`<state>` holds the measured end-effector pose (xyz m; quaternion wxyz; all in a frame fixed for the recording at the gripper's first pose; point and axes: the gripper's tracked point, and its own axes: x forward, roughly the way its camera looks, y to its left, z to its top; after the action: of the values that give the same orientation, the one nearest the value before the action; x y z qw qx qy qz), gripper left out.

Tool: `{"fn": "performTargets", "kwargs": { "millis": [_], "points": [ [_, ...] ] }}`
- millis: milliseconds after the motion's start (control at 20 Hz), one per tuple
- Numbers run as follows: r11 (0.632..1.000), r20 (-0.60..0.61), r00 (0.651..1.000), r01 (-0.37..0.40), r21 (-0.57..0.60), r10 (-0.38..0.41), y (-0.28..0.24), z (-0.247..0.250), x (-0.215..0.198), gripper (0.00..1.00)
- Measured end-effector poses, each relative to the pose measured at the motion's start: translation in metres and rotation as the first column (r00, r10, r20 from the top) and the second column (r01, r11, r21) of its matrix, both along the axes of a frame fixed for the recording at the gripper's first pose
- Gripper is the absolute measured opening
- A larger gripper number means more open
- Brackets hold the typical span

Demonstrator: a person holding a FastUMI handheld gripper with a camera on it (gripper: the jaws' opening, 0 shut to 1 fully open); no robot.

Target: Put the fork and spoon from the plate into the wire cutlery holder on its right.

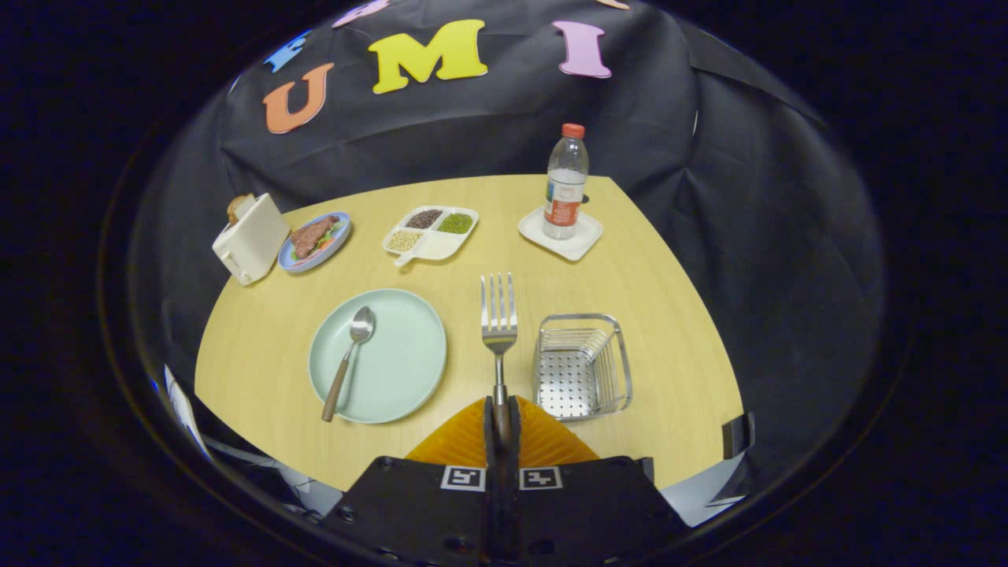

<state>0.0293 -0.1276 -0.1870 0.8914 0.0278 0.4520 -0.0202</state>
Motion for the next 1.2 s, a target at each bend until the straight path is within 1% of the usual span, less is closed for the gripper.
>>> {"fn": "performTargets", "kwargs": {
  "millis": [350, 500, 600, 700, 750, 900, 950, 1050, 1150, 1200],
  "points": [
    [0.999, -0.050, 0.998, 0.042, 0.015, -0.042, -0.038, 0.003, -0.016, 0.01],
    [0.998, -0.084, 0.995, 0.053, 0.026, -0.051, -0.045, -0.004, -0.020, 0.01],
    [0.997, -0.089, 0.994, 0.072, 0.031, -0.069, -0.050, -0.008, -0.017, 0.02],
    [0.996, -0.096, 0.993, 0.075, 0.050, -0.070, -0.049, -0.010, -0.018, 0.01],
    [0.996, -0.100, 0.993, 0.074, 0.051, -0.069, -0.049, -0.012, -0.019, 0.04],
    [0.996, -0.083, 0.994, 0.071, 0.052, -0.067, -0.050, -0.007, -0.019, 0.04],
    [0.996, -0.068, 0.995, 0.070, 0.050, -0.066, -0.051, -0.001, -0.020, 0.08],
    [0.997, -0.037, 0.997, 0.069, 0.041, -0.068, -0.052, 0.006, -0.016, 0.08],
    [0.997, 0.007, 0.997, 0.071, 0.037, -0.072, -0.052, 0.016, -0.011, 0.13],
    [0.997, 0.029, 0.997, 0.077, 0.029, -0.077, -0.053, 0.021, -0.008, 0.36]
  ]
}}
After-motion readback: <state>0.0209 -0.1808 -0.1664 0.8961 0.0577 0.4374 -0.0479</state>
